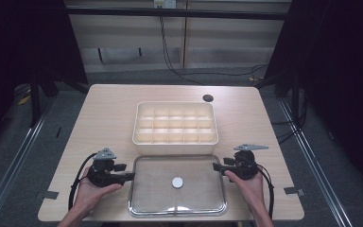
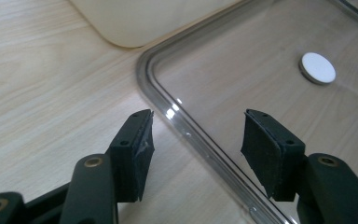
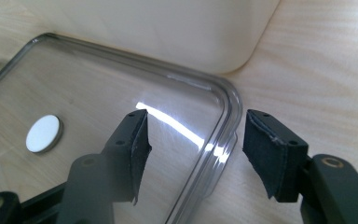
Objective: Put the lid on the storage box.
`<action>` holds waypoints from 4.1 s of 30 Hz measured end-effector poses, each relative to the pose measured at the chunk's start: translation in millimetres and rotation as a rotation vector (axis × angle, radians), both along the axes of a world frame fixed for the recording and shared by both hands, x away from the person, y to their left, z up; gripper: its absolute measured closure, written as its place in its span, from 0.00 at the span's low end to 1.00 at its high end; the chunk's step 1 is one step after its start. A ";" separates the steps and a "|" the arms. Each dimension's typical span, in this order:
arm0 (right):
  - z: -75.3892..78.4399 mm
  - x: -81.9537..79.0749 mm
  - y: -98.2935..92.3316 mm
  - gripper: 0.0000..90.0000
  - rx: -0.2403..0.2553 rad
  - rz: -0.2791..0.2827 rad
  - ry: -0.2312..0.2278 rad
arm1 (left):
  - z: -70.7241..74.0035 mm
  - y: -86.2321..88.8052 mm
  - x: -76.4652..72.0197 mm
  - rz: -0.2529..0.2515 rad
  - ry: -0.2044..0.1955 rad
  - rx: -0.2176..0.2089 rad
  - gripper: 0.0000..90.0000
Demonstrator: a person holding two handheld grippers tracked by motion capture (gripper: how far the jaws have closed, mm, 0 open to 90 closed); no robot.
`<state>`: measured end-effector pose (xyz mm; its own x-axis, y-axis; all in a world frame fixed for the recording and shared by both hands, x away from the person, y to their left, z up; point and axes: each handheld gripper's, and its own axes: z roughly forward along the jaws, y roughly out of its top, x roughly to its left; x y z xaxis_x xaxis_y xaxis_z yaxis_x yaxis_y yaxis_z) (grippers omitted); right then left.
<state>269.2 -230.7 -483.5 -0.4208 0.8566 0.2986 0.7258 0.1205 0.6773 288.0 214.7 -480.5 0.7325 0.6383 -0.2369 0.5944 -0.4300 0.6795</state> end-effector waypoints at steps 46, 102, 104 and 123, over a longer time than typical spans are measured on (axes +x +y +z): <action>-25.6 -6.2 -19.9 0.67 0.276 -0.113 0.153 | -13.6 -7.1 1.6 -0.015 0.033 0.028 0.69; -4.4 -9.5 -19.5 0.82 0.417 0.040 0.029 | -17.3 -2.9 11.2 0.003 0.139 -0.114 0.39; -3.7 -9.2 -18.7 0.82 0.411 0.038 0.029 | -16.8 -3.4 11.5 0.005 0.140 -0.110 0.39; -1.0 -6.4 -7.5 0.79 0.335 0.014 0.019 | -2.0 8.9 6.1 0.021 0.082 -0.213 0.56</action>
<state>262.8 -238.2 -484.5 -0.4231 0.7038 0.5707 0.7385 -0.0971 0.6673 294.1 223.6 -482.5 0.6922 0.5826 -0.4260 0.6588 -0.2691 0.7025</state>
